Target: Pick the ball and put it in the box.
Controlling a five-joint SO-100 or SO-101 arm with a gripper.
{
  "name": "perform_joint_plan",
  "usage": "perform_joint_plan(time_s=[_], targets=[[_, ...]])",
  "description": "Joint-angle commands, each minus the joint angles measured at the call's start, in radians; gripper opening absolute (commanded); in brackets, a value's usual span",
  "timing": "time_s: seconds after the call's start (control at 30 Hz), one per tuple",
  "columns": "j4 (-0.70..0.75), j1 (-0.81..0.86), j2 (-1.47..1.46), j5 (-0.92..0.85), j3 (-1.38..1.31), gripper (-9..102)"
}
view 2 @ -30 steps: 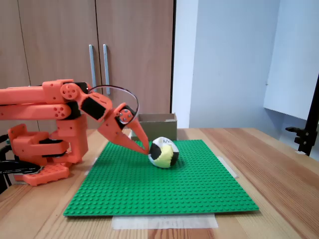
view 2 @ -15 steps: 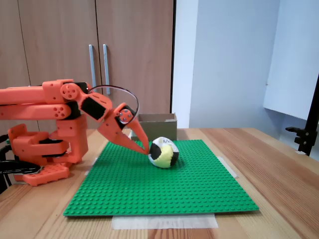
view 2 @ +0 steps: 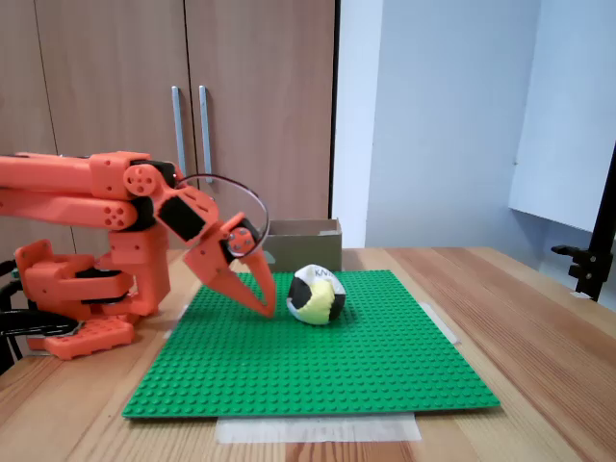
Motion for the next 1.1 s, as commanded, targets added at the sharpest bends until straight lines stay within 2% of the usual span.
perform_joint_plan(time_s=[0.0, 0.27, 0.67, 1.07], targets=[[0.023, 0.008, -0.083, -0.014, -0.138, -1], [0.146, 0.008, -0.249, -0.032, -0.436, -1], [0.376, 0.009, -0.624, 0.089, -0.914, -1], [0.575, 0.006, -0.942, 0.104, -1.299, -1]])
